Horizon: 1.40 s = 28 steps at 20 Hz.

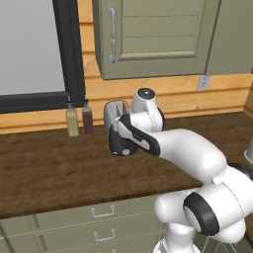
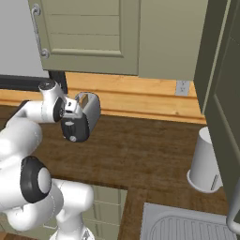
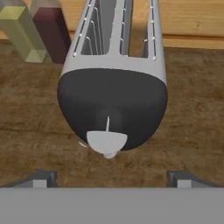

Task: Start the toaster. Once the lever pops up, take the bread to the plate on the dining counter.

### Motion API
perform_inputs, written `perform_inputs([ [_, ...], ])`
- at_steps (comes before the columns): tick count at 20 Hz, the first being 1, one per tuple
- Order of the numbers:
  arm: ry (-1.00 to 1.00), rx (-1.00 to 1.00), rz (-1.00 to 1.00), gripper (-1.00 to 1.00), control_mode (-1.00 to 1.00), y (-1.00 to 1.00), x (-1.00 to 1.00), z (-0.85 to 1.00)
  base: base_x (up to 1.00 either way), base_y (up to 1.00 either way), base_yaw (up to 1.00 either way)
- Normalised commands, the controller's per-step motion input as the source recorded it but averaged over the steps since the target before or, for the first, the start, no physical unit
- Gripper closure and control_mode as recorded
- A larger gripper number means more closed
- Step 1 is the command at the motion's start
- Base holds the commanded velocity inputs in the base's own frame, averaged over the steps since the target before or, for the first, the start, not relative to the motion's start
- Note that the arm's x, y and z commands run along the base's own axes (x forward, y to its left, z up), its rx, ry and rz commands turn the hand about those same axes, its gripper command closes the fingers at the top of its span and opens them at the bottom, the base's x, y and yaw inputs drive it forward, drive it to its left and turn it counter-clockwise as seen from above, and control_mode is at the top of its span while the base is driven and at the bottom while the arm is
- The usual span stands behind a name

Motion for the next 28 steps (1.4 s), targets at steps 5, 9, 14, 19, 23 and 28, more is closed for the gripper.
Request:
perform_inputs([
  [5, 0.0, 0.0, 0.0, -1.0, -1.0, 0.0, 0.06, -0.31, 0.0, 0.0, 0.0],
  [9, 0.0, 0.0, 0.0, -1.0, -1.0, -0.06, 0.11, -0.19, 0.0, 0.0, 0.0],
  [14, 0.0, 0.0, 0.0, -1.0, -1.0, -0.09, 0.22, -0.12, 0.0, 0.0, 0.0],
  [19, 0.0, 0.01, 0.0, -1.0, -1.0, -0.08, 0.21, -0.1, 0.0, 0.0, 0.0],
  [23, 0.0, 0.0, 0.0, -1.0, -1.0, -0.05, 0.1, -0.18, 0.0, 0.0, 0.0],
  [28, 0.0, 0.0, 0.0, -1.0, -1.0, 0.0, 0.06, -0.17, 0.0, 0.0, 0.0],
])
